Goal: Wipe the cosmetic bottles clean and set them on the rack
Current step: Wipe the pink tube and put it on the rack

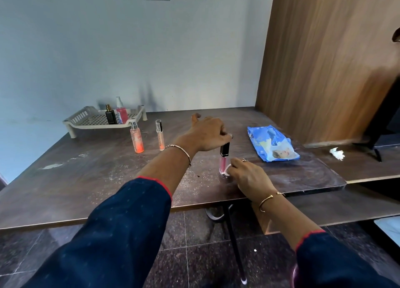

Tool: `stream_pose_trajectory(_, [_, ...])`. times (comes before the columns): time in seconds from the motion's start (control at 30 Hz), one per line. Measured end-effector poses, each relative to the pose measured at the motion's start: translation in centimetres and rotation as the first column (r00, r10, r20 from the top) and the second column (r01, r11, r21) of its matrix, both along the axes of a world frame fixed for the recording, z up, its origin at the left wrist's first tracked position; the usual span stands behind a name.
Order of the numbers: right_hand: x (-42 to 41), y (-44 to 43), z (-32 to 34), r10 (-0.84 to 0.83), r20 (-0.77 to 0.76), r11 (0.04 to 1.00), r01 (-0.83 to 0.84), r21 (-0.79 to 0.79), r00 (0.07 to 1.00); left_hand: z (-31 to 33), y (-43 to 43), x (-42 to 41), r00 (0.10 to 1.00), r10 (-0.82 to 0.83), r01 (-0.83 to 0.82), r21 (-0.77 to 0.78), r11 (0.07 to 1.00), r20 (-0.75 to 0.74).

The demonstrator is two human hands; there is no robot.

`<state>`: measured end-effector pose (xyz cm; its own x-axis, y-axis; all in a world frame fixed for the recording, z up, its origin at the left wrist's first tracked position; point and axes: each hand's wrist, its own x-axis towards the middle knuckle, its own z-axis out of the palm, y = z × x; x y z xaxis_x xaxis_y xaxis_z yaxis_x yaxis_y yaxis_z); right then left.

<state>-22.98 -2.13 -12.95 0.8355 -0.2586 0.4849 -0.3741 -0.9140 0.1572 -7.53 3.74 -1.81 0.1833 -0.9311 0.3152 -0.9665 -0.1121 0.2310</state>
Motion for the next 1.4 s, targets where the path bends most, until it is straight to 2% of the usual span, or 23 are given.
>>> stream_pose_trajectory(0.07, [-0.2, -0.3, 0.0, -0.043, -0.077, 0.999, 0.044, 0.016, 0.996, 0.4, -0.1, 0.1, 1.000, -0.025, 0.024, 0.033, 0.999, 0.016])
stream_pose_trajectory(0.13, [-0.5, -0.8, 0.1, -0.081, -0.062, 0.995, 0.085, 0.054, 0.995, 1.0, -0.3, 0.2, 0.998, -0.054, 0.052, 0.089, 0.995, 0.024])
stream_pose_trajectory(0.23, [-1.2, -1.1, 0.5, -0.096, 0.076, 0.989, 0.086, 0.116, 0.993, 2.1, -0.8, 0.1, 0.994, -0.084, 0.073, 0.165, 0.984, 0.064])
stream_pose_trajectory(0.33, [-1.7, -0.9, 0.5, -0.060, 0.208, 0.985, 0.024, 0.169, 0.976, 2.4, -1.4, 0.1, 0.991, -0.081, 0.061, 0.178, 0.982, 0.106])
stream_pose_trajectory(0.5, [-2.1, -0.8, 0.5, -0.037, 0.366, 0.979, -0.040, 0.201, 0.930, 2.0, -2.2, 0.1, 0.999, 0.018, -0.026, 0.188, 0.982, 0.042])
stream_pose_trajectory(0.67, [-1.6, -1.0, 0.3, -0.033, 0.475, 0.967, -0.092, 0.238, 0.880, 1.2, -2.1, 0.3, 0.995, 0.073, -0.057, 0.203, 0.977, -0.074])
stream_pose_trajectory(0.9, [-0.6, -0.8, 0.4, -0.029, 0.531, 0.965, -0.115, 0.237, 0.847, 0.6, -1.4, 1.7, 0.970, 0.152, -0.113, 0.201, 0.973, -0.190])
stream_pose_trajectory(1.07, [0.4, -0.8, 0.4, -0.045, 0.553, 0.959, -0.119, 0.258, 0.832, -0.9, -1.1, 3.1, 0.881, 0.103, -0.034, 0.155, 0.987, -0.462])
stream_pose_trajectory(1.2, [1.1, -0.7, 1.3, -0.077, 0.638, 0.940, -0.157, 0.303, 0.766, -1.1, 0.0, 2.8, 0.737, 0.101, -0.047, 0.099, 0.994, -0.669])
stream_pose_trajectory(1.3, [1.9, -0.6, 2.2, -0.102, 0.723, 0.929, -0.194, 0.314, 0.684, -1.3, 0.2, 2.7, 0.672, 0.090, -0.065, 0.063, 0.996, -0.735])
stream_pose_trajectory(1.4, [3.0, -0.8, 2.7, -0.069, 0.746, 0.938, -0.211, 0.274, 0.662, -1.2, -0.4, 2.6, 0.671, 0.095, -0.054, 0.079, 0.995, -0.736])
